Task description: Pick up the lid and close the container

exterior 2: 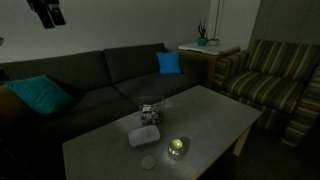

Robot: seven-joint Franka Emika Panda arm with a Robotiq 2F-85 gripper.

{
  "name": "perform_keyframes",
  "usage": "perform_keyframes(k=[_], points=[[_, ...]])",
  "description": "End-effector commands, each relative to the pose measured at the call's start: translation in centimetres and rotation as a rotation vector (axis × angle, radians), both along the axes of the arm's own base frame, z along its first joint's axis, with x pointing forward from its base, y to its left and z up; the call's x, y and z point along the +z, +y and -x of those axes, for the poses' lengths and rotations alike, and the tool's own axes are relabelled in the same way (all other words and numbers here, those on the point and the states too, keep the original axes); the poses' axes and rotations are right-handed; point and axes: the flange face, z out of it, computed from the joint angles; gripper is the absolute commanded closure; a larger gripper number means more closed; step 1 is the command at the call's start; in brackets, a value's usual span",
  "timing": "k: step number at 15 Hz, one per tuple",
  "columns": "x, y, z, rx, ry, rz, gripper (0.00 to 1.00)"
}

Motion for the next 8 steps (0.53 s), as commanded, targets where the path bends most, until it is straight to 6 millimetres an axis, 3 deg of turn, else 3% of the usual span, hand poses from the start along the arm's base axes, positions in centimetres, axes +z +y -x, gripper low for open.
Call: perform_keyframes(k=[1,5,8], points=[[-3.0,-1.4,-3.4,0.073,-0.075,-0.108,0.0],[-6.3,-2.5,-7.0,0.154,-0.076,-0.152,0.0],[-8.8,-1.3,-8.9,0.226,-0.018,-0.184,0.0]])
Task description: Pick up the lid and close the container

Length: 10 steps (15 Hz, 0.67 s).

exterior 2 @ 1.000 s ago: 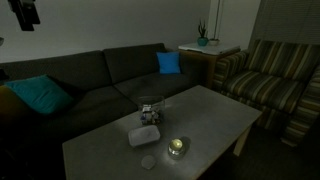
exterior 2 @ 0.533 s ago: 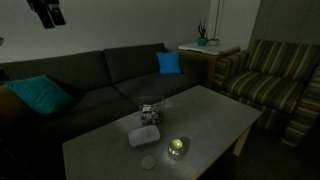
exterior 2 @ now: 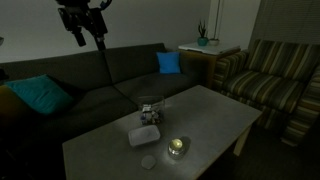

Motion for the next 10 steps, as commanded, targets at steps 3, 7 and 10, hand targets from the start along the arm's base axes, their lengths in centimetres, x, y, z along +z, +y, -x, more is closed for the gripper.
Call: perform_keyframes(k=[3,7,10], points=[[-1.9,1.1,-1.7,0.045,0.036,-0.015,0.0],[-2.3,1.4,-2.3,0.05,0.041,-0.016,0.0],[-2.9,1.6,-2.8,0.039,0.016,-0.002,0.0]])
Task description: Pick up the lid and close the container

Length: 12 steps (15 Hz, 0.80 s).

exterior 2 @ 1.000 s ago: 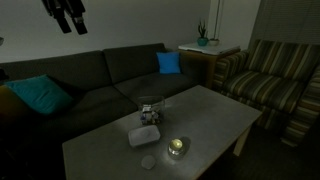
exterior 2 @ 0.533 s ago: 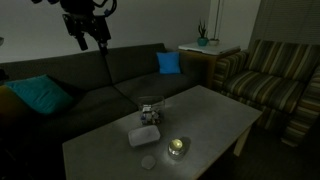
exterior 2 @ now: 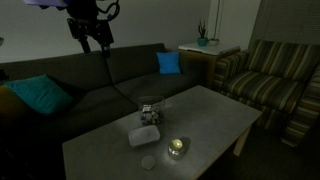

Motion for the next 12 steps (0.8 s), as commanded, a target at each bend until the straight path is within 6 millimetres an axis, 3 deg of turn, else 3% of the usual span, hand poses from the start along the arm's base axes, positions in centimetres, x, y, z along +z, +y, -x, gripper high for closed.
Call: perform_keyframes(k=[1,6,12], points=[[-0.8,0.2,-0.9,-0.005,-0.039,0.02,0.0],[-3.4,0.9,-3.8,0.062,-0.097,0.062,0.0],[-9.5,2.1,-8.2,0.113,-0.08,0.133,0.0]])
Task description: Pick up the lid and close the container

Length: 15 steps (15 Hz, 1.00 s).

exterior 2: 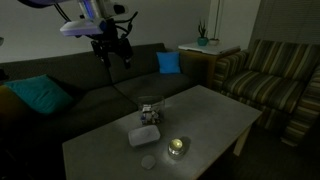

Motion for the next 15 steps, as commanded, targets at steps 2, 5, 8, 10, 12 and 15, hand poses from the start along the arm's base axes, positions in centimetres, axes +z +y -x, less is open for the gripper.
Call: perform_keyframes(k=[2,5,8,10,12,15], points=[[-5.5,0.8,-3.9,0.017,0.04,0.014,0.0],[-8.1,1.0,-5.5,0.019,0.07,0.009,0.0],[-9.9,1.1,-6.5,0.05,0.093,0.013,0.0],[-11.3,1.2,-6.8,0.116,0.132,0.018,0.0],[-13.0,1.0,-6.9,0.157,0.174,0.032,0.0],[-13.2,1.1,-6.3,0.142,0.18,0.04,0.0]])
